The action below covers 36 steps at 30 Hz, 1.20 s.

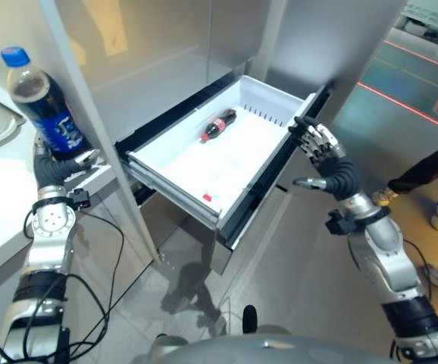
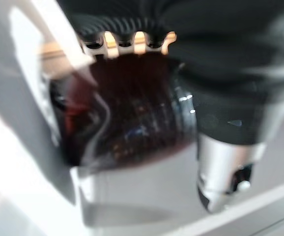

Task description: Take the drinks into the refrigerator

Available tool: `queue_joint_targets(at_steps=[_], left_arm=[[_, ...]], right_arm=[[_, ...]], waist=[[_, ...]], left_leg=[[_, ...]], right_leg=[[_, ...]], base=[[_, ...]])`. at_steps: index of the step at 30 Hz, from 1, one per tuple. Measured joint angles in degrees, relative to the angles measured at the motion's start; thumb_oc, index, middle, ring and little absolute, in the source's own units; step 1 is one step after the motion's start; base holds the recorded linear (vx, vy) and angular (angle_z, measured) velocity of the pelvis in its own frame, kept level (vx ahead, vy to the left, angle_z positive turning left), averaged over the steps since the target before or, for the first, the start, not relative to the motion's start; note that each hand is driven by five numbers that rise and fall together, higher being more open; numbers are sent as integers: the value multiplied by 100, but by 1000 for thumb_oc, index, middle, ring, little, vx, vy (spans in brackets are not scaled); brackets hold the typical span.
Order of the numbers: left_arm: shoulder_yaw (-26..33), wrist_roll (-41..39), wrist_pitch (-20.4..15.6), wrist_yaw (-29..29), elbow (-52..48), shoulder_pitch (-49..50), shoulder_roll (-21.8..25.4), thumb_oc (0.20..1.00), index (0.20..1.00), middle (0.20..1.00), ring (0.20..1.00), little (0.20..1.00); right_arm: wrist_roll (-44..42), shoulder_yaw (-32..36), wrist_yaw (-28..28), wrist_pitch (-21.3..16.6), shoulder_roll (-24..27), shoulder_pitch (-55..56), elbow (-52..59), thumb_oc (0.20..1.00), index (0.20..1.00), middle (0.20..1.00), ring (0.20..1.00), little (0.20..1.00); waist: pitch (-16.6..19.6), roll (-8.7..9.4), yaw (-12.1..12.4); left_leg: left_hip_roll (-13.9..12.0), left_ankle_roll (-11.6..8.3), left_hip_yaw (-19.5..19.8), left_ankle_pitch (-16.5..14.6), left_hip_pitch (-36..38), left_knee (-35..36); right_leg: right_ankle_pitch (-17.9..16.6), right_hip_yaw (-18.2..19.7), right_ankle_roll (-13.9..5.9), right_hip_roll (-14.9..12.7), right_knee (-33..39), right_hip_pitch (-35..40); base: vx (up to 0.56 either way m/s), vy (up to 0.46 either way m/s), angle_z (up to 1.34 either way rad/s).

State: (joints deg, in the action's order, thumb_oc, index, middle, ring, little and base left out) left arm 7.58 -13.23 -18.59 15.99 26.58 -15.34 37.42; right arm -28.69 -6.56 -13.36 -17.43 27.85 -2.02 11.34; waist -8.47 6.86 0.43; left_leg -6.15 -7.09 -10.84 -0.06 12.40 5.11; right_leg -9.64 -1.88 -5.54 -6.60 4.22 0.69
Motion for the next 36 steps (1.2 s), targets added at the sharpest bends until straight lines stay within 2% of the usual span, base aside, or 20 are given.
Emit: queue_joint_targets(at_steps=[4, 5, 6, 21, 26, 29, 32, 36], left_arm=[[-208, -135, 12, -13, 155, -126, -6, 1000, 1000, 1000, 1000, 1000], [-237, -185, 26, -6, 169, -180, -16, 228, 228, 228, 228, 228], [-298, -231, 19, -17, 182, -188, -17, 200, 200, 200, 200, 200], [-403, -464, -91, -21, 232, -192, -175, 200, 200, 200, 200, 200], [-394, -577, -90, -101, -55, 36, -381, 200, 200, 200, 200, 200], [-342, -661, -131, -476, -1088, 820, -558, 200, 200, 200, 200, 200], [-414, -889, -101, -992, -1630, 1313, -661, 200, 200, 200, 200, 200], [-788, -1325, 68, -1956, -2286, 2026, -1056, 200, 200, 200, 200, 200]], right_arm=[[-17, -110, -12, 1, -8, 7, 0, 1000, 1000, 1000, 1000, 1000], [-17, -115, -15, 0, -18, 7, 0, 1000, 1000, 1000, 1000, 1000], [-19, -115, -14, 1, -18, 7, 0, 1000, 1000, 1000, 1000, 1000], [-18, -294, -10, 1, -82, 15, 0, 1000, 1000, 1000, 1000, 1000], [-12, -293, 0, 0, -223, 19, -1, 1000, 1000, 1000, 1000, 1000], [-2, -193, 19, -4, -227, 92, -14, 1000, 1000, 1000, 1000, 1000], [2, -113, 19, -5, -242, 92, -65, 1000, 1000, 1000, 1000, 1000], [36, 306, 164, -33, -239, 86, -297, 1000, 1000, 1000, 1000, 1000]], waist=[[75, -12, 20], [83, -3, 31], [85, 1, 33], [151, -3, 57], [231, -18, 61], [230, -30, 69], [224, -41, 85], [208, -52, 167]], left_leg=[[0, 0, 1, 1, 3, 0], [0, 2, 2, 3, 2, 0], [0, 5, 3, 6, 3, 0], [5, 22, 20, 30, -6, -1], [6, 22, 32, 29, -3, 3], [6, 22, 43, 28, -12, 20], [7, 21, 47, 25, -18, 24], [-2, 14, 59, 20, -96, 27]], right_leg=[[-2, 2, 1, 0, -4, 2], [-3, 2, 2, 0, -6, 2], [-6, 2, 5, 0, -6, 4], [-23, 1, 20, -7, -9, 10], [-21, -3, 19, -10, -5, 16], [-7, -15, 1, -15, 10, 18], [-4, -27, -9, -18, 28, 17], [-31, -44, -10, -11, 98, 7]], base=[[0, 0, 0], [0, 0, 0], [0, 0, 0], [-1, 0, 0], [0, 0, 0], [-6, -3, 1], [-6, -3, 1], [-3, -4, 0]])
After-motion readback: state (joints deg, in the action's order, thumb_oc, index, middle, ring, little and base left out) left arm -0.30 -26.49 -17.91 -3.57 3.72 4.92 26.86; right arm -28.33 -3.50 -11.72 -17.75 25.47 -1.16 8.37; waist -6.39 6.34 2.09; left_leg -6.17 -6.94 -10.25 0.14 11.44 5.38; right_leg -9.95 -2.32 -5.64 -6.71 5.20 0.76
